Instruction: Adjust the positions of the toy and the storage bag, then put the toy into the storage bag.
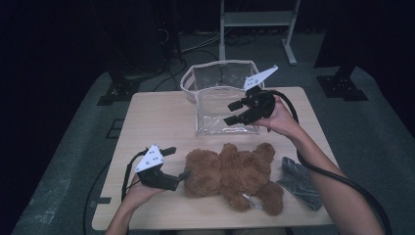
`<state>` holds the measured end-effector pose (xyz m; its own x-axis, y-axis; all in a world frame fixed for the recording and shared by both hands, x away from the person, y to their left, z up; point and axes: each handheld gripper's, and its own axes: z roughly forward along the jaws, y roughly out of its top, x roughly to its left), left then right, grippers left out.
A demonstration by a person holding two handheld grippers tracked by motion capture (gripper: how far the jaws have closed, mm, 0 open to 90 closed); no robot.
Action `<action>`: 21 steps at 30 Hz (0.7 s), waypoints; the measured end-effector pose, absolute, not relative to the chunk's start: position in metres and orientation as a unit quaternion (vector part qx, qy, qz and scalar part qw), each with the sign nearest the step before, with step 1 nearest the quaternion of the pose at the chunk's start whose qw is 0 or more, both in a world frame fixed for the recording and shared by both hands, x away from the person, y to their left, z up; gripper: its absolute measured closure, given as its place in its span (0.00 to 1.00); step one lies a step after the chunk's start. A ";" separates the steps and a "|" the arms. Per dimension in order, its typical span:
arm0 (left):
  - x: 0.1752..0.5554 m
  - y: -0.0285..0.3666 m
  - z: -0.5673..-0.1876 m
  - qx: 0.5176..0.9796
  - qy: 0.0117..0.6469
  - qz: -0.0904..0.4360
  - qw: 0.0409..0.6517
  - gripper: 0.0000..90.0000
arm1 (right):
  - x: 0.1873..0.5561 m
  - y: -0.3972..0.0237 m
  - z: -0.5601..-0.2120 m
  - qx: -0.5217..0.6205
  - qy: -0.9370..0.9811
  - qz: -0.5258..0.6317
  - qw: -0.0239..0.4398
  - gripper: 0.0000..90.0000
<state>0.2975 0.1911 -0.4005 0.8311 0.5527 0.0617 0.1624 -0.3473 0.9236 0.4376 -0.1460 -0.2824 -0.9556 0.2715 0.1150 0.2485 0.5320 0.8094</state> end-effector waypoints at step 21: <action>0.298 0.197 -0.401 0.794 0.229 0.177 0.534 0.05 | 0.474 -0.112 -0.263 0.125 0.898 0.420 0.038 0.36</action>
<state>0.2978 0.1972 -0.4008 0.8319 0.5537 0.0366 0.1752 -0.3248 0.9294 0.4735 -0.1115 -0.2627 -0.9661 0.2554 0.0370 0.1922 0.6165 0.7635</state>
